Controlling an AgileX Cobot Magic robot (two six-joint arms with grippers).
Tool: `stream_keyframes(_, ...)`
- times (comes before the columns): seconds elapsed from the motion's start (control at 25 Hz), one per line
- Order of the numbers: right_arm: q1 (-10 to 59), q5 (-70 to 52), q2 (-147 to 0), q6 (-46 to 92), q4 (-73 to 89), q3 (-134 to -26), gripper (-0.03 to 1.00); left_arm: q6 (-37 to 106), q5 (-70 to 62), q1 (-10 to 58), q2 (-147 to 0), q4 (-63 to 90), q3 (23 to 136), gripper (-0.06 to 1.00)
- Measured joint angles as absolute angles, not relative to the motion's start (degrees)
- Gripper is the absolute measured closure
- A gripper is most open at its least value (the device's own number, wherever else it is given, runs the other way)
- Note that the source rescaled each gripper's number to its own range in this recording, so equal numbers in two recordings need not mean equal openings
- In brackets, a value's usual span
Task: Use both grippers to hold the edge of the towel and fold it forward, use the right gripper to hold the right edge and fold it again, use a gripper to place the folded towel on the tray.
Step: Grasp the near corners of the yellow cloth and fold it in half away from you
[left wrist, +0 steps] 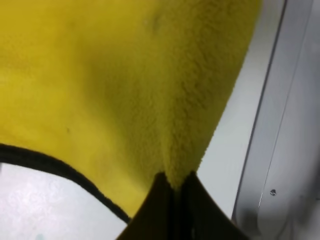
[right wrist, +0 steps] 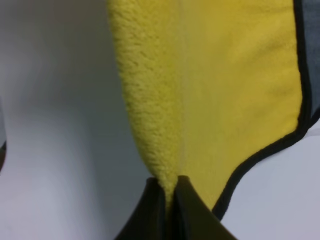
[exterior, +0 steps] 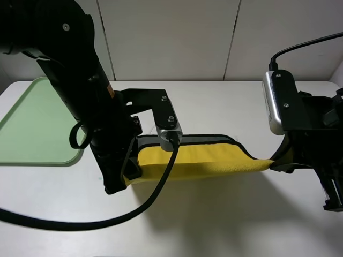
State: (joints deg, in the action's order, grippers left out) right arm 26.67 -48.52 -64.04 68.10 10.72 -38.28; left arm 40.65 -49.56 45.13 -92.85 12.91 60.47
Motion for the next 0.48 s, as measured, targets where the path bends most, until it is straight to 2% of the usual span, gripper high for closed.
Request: stream_keyframes(0.48, 26.67, -47.93, -65.22, 62.12, 6.97, -38.28, 0.97, 40.65, -44.57, 45.34, -93.28, 8.51, 60.47, 0.94)
